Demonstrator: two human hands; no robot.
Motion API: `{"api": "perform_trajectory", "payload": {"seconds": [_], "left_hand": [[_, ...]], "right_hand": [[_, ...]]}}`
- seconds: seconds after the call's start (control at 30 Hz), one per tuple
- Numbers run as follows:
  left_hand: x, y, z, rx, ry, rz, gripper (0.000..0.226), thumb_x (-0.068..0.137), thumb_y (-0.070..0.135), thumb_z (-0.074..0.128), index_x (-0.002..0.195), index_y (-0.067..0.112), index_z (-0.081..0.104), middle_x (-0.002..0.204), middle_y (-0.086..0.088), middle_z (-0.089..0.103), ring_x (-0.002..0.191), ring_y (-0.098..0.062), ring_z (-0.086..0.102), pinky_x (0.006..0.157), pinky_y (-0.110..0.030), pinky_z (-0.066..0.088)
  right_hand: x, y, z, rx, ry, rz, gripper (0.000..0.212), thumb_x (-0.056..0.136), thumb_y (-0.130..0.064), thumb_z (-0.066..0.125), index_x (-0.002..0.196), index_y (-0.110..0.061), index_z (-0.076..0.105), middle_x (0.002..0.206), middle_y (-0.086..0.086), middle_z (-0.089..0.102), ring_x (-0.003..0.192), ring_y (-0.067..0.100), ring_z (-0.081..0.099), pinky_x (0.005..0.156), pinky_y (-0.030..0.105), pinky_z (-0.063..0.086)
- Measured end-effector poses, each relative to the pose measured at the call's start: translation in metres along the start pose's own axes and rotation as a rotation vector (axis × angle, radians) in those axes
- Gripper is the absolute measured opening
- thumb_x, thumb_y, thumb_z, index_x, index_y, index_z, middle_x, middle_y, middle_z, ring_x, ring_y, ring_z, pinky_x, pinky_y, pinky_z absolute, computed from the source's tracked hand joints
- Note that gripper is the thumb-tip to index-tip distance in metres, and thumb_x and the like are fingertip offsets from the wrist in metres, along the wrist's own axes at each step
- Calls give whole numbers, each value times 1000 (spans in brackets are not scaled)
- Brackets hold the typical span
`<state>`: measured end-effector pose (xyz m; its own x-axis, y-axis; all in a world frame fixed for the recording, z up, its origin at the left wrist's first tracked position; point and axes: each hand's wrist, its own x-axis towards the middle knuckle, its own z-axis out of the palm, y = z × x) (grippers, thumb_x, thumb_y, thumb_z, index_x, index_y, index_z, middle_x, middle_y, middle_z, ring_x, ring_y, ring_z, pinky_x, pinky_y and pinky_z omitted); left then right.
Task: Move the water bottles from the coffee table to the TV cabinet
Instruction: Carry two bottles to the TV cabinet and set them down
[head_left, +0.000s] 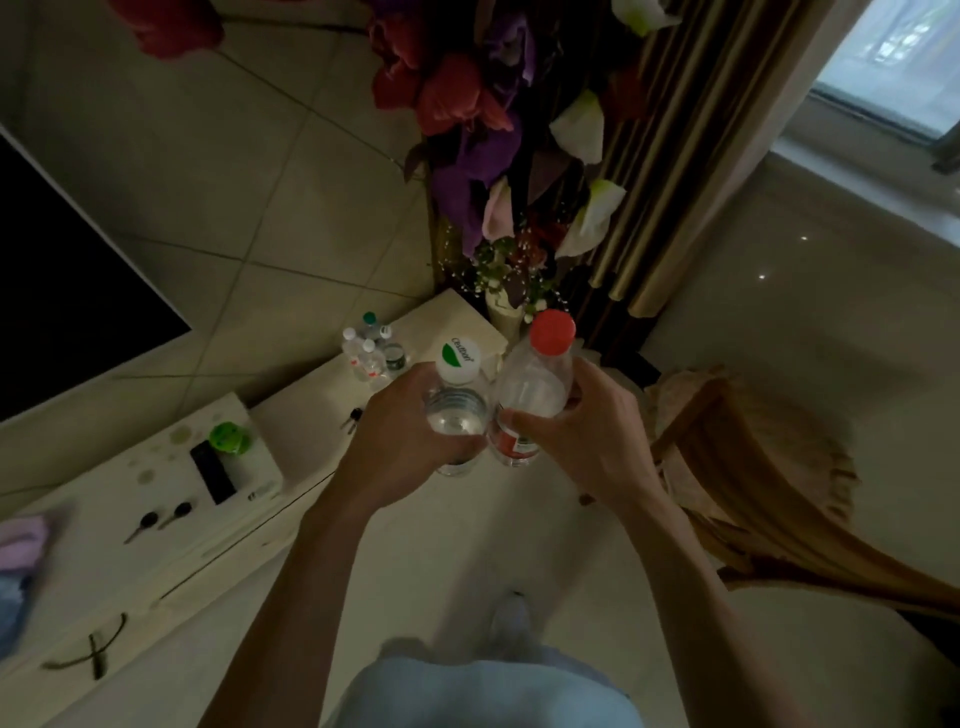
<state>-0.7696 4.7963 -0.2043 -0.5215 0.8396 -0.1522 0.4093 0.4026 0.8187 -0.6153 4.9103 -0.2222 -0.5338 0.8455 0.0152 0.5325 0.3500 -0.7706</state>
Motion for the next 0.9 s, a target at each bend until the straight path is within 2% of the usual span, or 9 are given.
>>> {"api": "perform_trajectory", "payload": {"seconds": [0.17, 0.3, 0.37, 0.47, 0.67, 0.8, 0.9], "left_hand": [[10, 2, 7, -25, 69, -49, 60, 63, 31, 85, 115, 30, 55, 100, 15, 64, 91, 0, 60, 78, -19, 48], [20, -2, 5, -12, 113, -87, 63, 63, 33, 85, 117, 31, 54, 101, 18, 62, 92, 0, 59, 74, -16, 44], [26, -5, 3, -11, 132, -110, 64, 63, 33, 85, 119, 30, 54, 106, 15, 63, 95, -4, 60, 79, -19, 46], [37, -13, -1, -12, 159, -126, 64, 63, 33, 85, 120, 28, 55, 109, 13, 64, 98, -6, 61, 83, -25, 48], [73, -29, -16, -11, 169, -155, 63, 65, 33, 84, 120, 25, 54, 106, 12, 62, 96, -7, 59, 76, -17, 43], [110, -40, -34, -15, 161, -174, 56, 66, 33, 83, 112, 29, 52, 94, 21, 56, 87, 0, 55, 67, -9, 37], [142, -51, -53, -40, 172, -188, 61, 66, 30, 84, 118, 26, 52, 98, 18, 54, 88, -1, 53, 67, -8, 35]], "right_hand": [[29, 12, -3, 4, -89, -43, 86, 52, -73, 66, 125, -30, 53, 113, -13, 65, 97, 5, 63, 85, 34, 57], [47, 12, 2, 30, -143, -47, 76, 58, -61, 77, 123, -32, 53, 110, -15, 63, 95, 5, 63, 82, 29, 54], [56, 10, 6, 34, -162, -49, 70, 61, -54, 81, 121, -33, 53, 106, -16, 63, 93, 3, 62, 79, 25, 52], [71, 7, 16, 17, -202, -67, 65, 61, -52, 83, 116, -36, 54, 104, -16, 64, 90, 1, 62, 80, 27, 54], [109, 2, 37, -8, -262, -92, 60, 61, -52, 82, 112, -35, 55, 102, -15, 64, 91, 2, 63, 83, 31, 56], [146, -4, 57, -41, -287, -85, 65, 62, -53, 82, 117, -33, 54, 105, -16, 64, 93, 2, 63, 85, 31, 56], [177, -13, 73, -73, -283, -97, 68, 60, -54, 82, 117, -35, 51, 106, -17, 63, 93, 2, 62, 80, 24, 54]]}}
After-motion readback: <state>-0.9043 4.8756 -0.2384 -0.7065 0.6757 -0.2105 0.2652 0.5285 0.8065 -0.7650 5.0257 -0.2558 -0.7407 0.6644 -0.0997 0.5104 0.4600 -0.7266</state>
